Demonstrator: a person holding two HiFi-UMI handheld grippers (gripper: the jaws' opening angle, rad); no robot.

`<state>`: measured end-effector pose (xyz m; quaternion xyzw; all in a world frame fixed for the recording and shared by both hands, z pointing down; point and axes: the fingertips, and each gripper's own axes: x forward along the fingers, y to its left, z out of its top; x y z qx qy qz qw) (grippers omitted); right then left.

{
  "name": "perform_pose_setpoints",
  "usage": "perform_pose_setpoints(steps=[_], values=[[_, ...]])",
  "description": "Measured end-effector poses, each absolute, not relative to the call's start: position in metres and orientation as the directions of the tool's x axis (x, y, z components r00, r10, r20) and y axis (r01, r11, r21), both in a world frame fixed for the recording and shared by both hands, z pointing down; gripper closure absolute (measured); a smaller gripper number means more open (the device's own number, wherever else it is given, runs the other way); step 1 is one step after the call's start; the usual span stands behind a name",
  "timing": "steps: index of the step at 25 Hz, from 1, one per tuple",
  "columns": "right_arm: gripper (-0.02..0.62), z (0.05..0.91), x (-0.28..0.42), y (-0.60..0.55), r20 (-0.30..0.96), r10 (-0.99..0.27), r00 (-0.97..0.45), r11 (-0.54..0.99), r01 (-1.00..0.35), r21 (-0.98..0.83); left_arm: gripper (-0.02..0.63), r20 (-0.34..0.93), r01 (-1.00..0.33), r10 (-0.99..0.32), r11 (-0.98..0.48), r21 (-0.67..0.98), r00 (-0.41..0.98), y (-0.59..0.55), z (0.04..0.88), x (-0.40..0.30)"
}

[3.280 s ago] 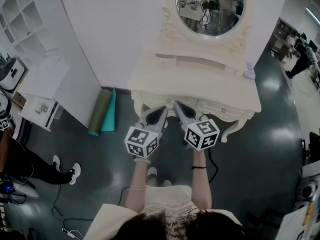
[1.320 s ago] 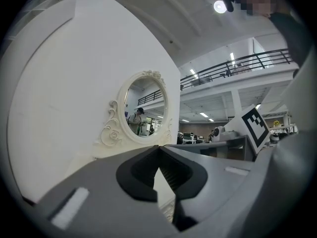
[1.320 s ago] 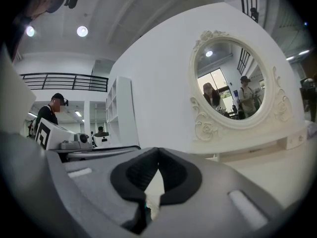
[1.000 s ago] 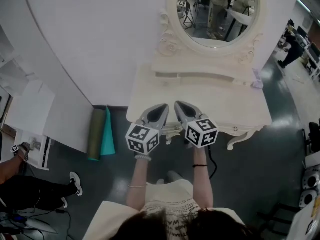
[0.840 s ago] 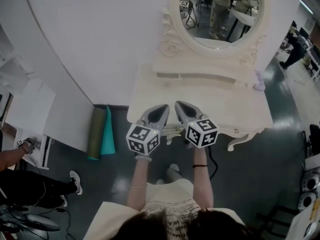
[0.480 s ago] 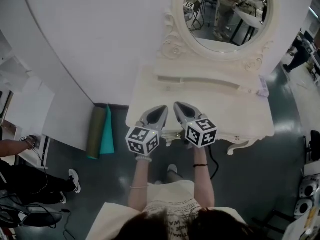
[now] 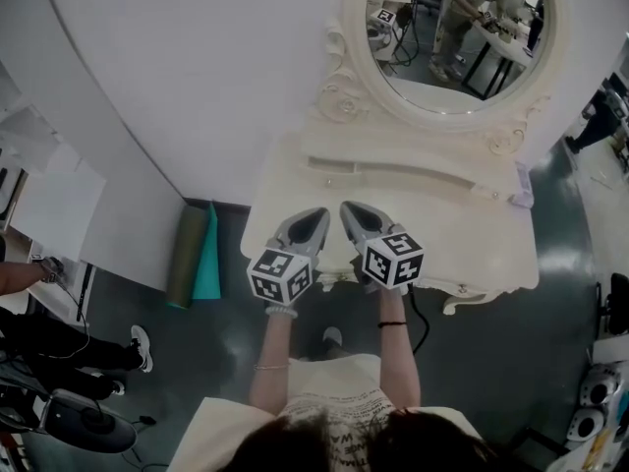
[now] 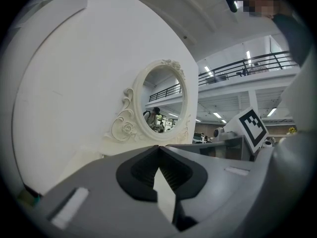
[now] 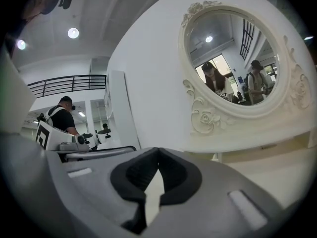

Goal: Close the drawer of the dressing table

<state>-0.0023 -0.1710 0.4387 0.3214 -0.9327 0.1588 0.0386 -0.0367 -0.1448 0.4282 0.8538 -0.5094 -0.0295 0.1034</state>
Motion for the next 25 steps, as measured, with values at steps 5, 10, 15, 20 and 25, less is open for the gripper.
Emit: perform_pose_setpoints(steps=[5, 10, 15, 20, 25], values=[[0.592, 0.437, 0.0, -0.181, 0.178, -0.572, -0.801, 0.75, -0.598, -0.282, 0.604, 0.066, -0.876, -0.888, -0.434, 0.209, 0.455, -0.153, 0.427, -0.038], [0.592, 0.444, -0.004, -0.189, 0.185, -0.556, -0.81, 0.756, -0.586, -0.292, 0.604, 0.084, -0.885, -0.895, -0.413, 0.216, 0.438, -0.16, 0.435, -0.041], [0.592, 0.45, -0.008, -0.2, 0.196, -0.552, -0.81, 0.752, -0.586, -0.302, 0.604, 0.11, -0.888, -0.895, -0.401, 0.224, 0.432, -0.168, 0.443, -0.046], [0.592, 0.459, -0.019, -0.211, 0.217, -0.548, -0.808, 0.745, -0.59, -0.313, 0.605, 0.129, -0.884, -0.889, -0.402, 0.24, 0.439, -0.182, 0.452, -0.055], [0.592, 0.469, -0.027, -0.224, 0.243, -0.556, -0.795, 0.728, -0.606, -0.319, 0.604, 0.146, -0.872, -0.879, -0.406, 0.275, 0.455, -0.196, 0.465, -0.062]])
